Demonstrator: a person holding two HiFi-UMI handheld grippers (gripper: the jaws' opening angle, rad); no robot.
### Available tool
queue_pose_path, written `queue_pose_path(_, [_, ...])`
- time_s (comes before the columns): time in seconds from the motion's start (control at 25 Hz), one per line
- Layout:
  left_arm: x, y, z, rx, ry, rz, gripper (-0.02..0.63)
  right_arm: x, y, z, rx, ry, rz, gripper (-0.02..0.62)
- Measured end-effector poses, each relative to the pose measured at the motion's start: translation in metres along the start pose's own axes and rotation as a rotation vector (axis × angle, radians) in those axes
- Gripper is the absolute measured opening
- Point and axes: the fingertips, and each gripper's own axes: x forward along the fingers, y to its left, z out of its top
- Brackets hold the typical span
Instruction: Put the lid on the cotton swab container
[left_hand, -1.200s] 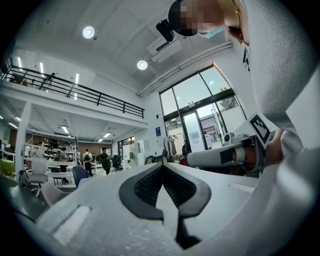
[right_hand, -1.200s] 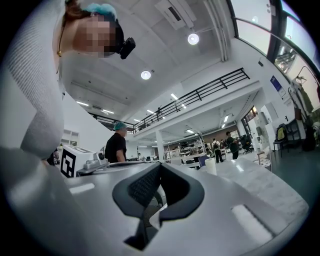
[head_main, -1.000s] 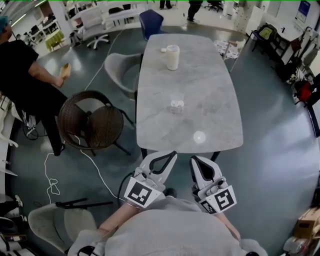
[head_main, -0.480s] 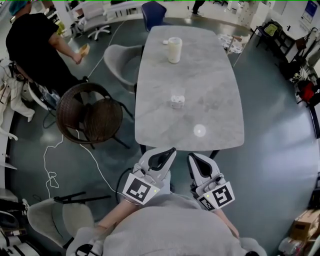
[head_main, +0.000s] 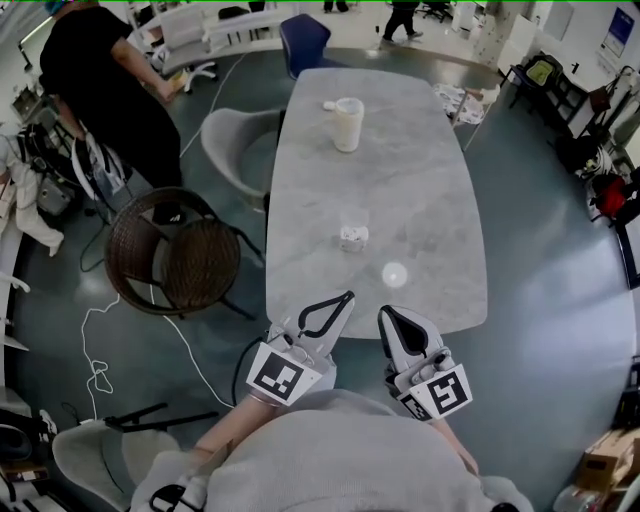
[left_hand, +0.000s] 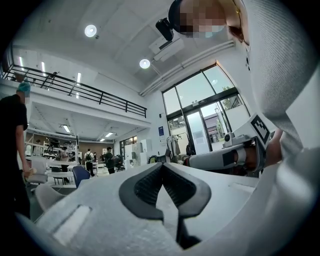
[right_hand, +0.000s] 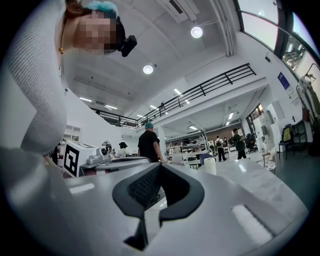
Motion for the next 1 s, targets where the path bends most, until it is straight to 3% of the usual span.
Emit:
queue_pose_path(0.4, [0.041,0.061,-0.010,-0.003,0.001,-0.027,-0.002,0.059,-0.048,0.002,-0.024,0.004,-0.029,0.002])
queue_pose_path(1.0, [0.068,0.126,-0.021,-0.012,-0.011,-0.031,-0.002,0.119,-0.080,0.004,-0.013,-0.043,-0.055,0.000])
